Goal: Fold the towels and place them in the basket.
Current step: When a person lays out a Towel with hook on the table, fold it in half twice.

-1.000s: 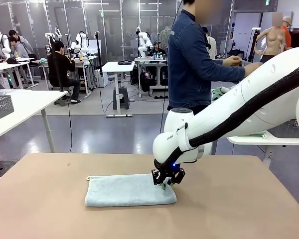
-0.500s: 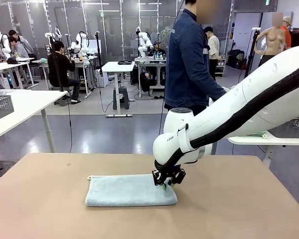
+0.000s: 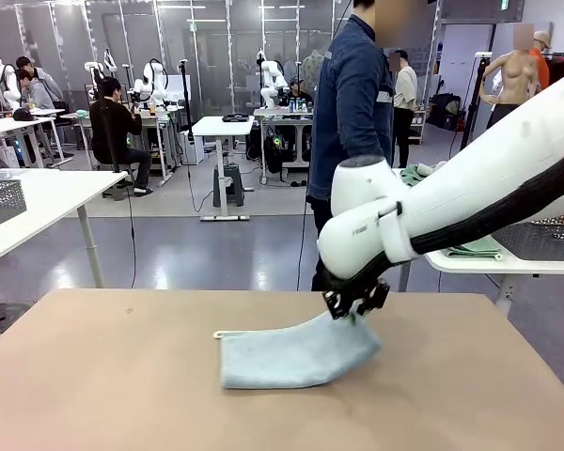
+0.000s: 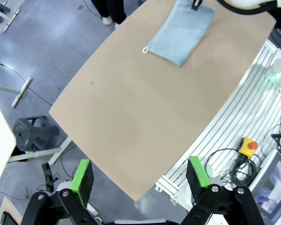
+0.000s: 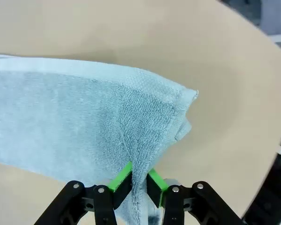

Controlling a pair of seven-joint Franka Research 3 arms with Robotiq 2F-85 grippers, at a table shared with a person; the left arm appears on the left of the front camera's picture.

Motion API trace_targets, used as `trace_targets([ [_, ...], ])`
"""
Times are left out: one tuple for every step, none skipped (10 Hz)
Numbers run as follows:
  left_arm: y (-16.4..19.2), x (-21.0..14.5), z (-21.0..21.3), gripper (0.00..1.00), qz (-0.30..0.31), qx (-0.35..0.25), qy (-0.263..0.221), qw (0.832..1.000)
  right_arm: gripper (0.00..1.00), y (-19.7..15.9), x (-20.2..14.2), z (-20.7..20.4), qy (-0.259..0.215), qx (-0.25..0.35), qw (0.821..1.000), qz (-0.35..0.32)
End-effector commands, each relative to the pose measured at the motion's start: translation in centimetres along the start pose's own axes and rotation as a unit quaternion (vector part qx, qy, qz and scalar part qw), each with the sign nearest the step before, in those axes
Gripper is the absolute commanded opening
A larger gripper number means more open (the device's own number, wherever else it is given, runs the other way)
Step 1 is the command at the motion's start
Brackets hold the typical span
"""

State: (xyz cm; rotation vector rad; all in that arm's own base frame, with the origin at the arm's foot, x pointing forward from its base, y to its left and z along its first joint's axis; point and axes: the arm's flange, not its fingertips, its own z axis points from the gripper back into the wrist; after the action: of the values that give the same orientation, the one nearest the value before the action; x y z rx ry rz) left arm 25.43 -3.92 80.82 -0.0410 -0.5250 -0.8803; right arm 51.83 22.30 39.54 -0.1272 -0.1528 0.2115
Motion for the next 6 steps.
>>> trace_targets([
  [-0.2,-0.1,-0.1,1.00,0.000,0.007,0.003,1.000,0.00,3.1,0.5,2.6,-0.002,-0.024,1.000,0.002],
  [-0.2,-0.1,-0.1,1.00,0.000,0.007,0.003,1.000,0.00,5.2,1.2,3.9,0.003,-0.019,1.000,0.010],
  [-0.2,-0.1,-0.1,1.00,0.000,0.007,0.003,1.000,0.00,7.9,2.2,5.1,0.012,-0.008,1.000,0.025],
  [-0.2,-0.1,-0.1,1.00,0.000,0.007,0.003,1.000,0.00,10.3,3.0,5.3,0.025,0.009,0.999,0.041],
  [-0.2,-0.1,-0.1,1.00,0.000,0.007,0.003,1.000,0.00,12.4,3.6,5.2,0.033,0.011,0.998,0.054],
  [-0.2,-0.1,-0.1,1.00,0.000,0.007,0.003,1.000,0.00,14.2,4.2,4.7,0.048,0.012,0.997,0.060],
])
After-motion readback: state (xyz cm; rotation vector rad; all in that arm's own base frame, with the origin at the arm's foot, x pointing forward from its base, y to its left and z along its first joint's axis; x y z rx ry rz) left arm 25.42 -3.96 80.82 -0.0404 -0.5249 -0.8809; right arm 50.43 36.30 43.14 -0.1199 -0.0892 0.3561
